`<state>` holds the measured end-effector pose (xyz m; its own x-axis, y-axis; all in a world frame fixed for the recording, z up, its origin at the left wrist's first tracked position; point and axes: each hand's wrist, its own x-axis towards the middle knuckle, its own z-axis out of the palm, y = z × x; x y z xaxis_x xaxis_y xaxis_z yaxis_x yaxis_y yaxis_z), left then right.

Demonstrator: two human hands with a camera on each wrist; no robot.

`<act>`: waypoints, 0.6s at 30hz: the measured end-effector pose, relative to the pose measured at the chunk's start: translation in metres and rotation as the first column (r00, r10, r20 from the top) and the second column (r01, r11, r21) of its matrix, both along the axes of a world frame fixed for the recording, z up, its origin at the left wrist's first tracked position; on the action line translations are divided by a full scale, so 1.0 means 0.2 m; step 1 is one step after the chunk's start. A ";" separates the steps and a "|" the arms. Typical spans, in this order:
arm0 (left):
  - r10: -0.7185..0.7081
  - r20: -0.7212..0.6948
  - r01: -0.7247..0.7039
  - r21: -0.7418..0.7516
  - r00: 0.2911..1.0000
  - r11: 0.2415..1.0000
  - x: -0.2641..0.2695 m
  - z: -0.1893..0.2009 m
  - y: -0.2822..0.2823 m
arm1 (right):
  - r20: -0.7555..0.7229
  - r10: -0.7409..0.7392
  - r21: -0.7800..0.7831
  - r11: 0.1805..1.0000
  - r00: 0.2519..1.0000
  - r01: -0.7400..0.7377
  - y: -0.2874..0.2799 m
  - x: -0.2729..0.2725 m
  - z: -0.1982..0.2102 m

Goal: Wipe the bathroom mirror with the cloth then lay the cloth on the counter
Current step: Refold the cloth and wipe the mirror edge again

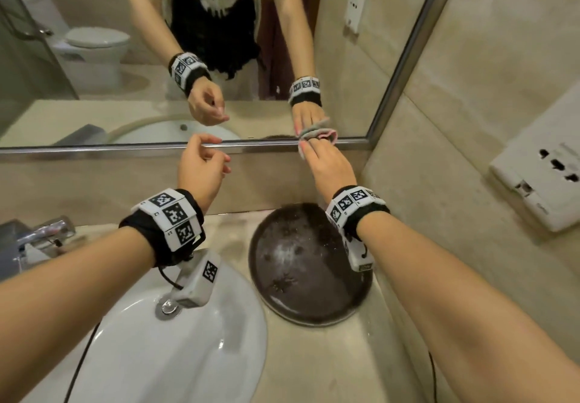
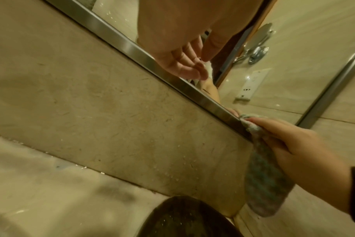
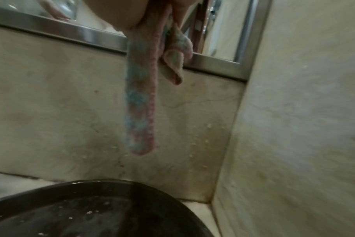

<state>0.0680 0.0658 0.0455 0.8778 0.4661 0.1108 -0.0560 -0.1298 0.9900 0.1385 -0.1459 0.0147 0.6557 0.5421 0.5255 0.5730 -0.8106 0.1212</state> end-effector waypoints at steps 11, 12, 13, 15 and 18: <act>-0.029 0.013 0.029 -0.016 1.000 0.999 -0.01 0.05 -0.01 | -0.158 -0.370 0.065 0.921 0.915 0.384 -0.14 0.03 0.08; -0.024 0.014 0.024 -0.025 1.000 0.999 -0.02 0.06 0.02 | -0.157 -0.354 0.058 0.929 0.922 0.366 -0.11 0.02 0.08; -0.016 0.015 0.017 -0.035 1.000 0.999 -0.04 0.06 0.05 | -0.143 -0.307 0.041 0.948 0.941 0.316 -0.06 0.01 0.08; 0.008 0.019 -0.007 -0.040 1.000 0.999 -0.06 0.08 0.14 | -0.112 -0.185 -0.020 0.983 0.976 0.184 0.07 -0.03 0.06; 0.067 0.034 -0.066 -0.042 0.997 0.997 -0.09 0.10 0.31 | -0.075 -0.138 -0.011 0.990 0.988 0.138 0.32 -0.09 0.07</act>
<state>0.0505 0.1281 0.0650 0.8407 0.5279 0.1208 -0.0834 -0.0941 0.9921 0.1206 -0.0810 0.0291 0.7621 0.4465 0.4688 0.4634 -0.8819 0.0865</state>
